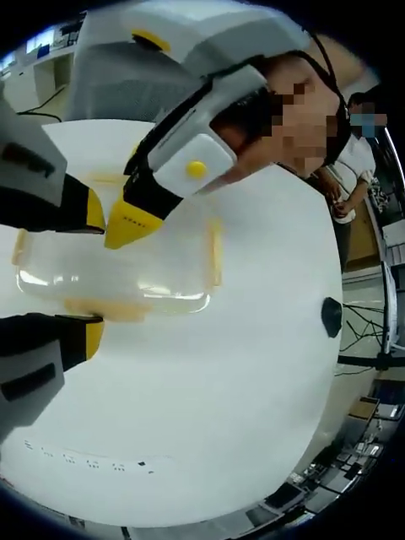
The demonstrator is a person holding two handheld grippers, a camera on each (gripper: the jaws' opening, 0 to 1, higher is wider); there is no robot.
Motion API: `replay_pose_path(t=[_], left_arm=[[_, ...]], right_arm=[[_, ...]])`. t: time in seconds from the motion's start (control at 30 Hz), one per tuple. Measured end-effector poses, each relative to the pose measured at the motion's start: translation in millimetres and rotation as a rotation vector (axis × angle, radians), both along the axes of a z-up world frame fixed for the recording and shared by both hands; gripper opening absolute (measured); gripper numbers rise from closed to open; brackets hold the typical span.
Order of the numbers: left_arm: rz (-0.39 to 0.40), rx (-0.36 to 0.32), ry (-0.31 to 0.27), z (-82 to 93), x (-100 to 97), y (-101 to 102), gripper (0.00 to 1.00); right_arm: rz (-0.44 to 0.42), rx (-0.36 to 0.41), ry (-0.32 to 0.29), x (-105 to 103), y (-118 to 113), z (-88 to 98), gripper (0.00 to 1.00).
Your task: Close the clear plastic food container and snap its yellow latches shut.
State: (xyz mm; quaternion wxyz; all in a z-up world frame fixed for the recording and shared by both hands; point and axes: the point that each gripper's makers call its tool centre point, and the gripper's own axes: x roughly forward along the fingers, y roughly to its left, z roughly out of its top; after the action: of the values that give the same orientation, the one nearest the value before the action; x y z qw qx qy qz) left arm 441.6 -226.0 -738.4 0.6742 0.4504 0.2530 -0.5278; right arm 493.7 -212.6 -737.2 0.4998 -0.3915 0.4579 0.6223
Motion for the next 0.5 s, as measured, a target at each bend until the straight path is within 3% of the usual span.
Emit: replay_pose_path(t=[0.27, 0.3, 0.33, 0.5], left_arm=[[0.019, 0.005, -0.017, -0.1, 2.9, 2, 0.36], [-0.023, -0.032, 0.032, -0.6, -6.8, -9, 0.35], [0.009, -0.010, 0.001, 0.9, -0.5, -3, 0.35], [0.017, -0.016, 0.000, -2.4, 2.6, -1, 0.35]], right_arm=[[0.018, -0.039, 0.022, 0, 0, -2.1, 0.33], [0.023, -0.047, 0.025, 0, 0, -2.9, 0.33], [0.022, -0.029, 0.043, -4, 3, -2.9, 0.33], [0.020, -0.041, 0.058, -3, 1, -2.8, 0.33]])
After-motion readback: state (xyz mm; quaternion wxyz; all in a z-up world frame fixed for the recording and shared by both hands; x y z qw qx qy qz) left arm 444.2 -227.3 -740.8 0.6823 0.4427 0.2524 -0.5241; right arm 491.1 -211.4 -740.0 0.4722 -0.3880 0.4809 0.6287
